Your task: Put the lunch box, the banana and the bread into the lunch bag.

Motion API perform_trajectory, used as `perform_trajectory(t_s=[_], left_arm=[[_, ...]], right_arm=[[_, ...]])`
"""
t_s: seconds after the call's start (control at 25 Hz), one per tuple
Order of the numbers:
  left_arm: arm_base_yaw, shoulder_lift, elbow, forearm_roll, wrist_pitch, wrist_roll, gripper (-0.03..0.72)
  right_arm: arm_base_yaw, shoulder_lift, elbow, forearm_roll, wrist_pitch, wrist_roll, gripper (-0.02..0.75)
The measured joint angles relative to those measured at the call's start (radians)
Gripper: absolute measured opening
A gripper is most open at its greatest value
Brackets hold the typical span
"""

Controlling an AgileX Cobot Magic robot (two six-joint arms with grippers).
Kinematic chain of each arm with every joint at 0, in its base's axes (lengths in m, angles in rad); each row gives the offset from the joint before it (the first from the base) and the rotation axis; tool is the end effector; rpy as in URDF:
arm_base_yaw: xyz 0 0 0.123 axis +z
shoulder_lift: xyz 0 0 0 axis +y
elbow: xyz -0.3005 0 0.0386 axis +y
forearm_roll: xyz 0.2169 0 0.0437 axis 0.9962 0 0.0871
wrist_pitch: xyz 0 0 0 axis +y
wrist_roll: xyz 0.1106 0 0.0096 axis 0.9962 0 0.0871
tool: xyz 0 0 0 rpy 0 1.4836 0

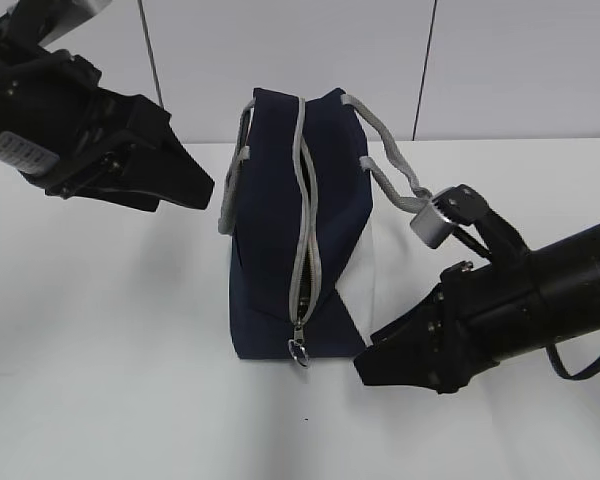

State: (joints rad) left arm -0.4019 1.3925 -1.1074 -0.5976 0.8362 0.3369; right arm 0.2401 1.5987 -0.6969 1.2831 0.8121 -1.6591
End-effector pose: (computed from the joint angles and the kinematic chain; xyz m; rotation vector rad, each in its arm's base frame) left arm 0.2254 -0.1462 0.3251 0.5714 2.4765 -0.7400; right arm 0.2259 0.1349 0.2080 -1.0970 2.1977 0.9088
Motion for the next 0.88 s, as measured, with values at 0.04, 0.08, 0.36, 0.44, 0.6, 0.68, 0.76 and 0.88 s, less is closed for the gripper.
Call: perform_trajectory(t_s=[0.04,0.08,0.36,0.44,0.6,0.68,0.76,0.88], left_arm=[[0.000,0.000,0.000,0.000,0.000,0.000,0.448],[0.000,0.000,0.000,0.000,0.000,0.000,0.448],[0.000,0.000,0.000,0.000,0.001,0.002,0.442],[0.000,0.000,0.000,-0.001,0.001,0.002,0.440],[0.000,0.000,0.000,-0.001,0.001,0.002,0.435],[0.000,0.000,0.000,-0.001,0.002,0.002,0.434],[0.000,0.000,0.000,-0.001,0.002,0.002,0.434],[0.000,0.000,0.000,-0.001,0.002,0.002,0.434]], right_arm=[[0.002,0.024,0.000,0.028,0.007,-0.051,0.338],[0.009,0.047,0.000,0.060,0.013,-0.104,0.367],[0.080,0.155,-0.015,0.179,0.014,-0.342,0.499],[0.094,0.179,-0.024,0.194,0.006,-0.388,0.502],[0.101,0.231,-0.047,0.232,-0.010,-0.444,0.480],[0.101,0.249,-0.058,0.246,-0.015,-0.465,0.452],[0.101,0.267,-0.075,0.248,-0.016,-0.475,0.432],[0.101,0.288,-0.095,0.256,-0.016,-0.480,0.414]])
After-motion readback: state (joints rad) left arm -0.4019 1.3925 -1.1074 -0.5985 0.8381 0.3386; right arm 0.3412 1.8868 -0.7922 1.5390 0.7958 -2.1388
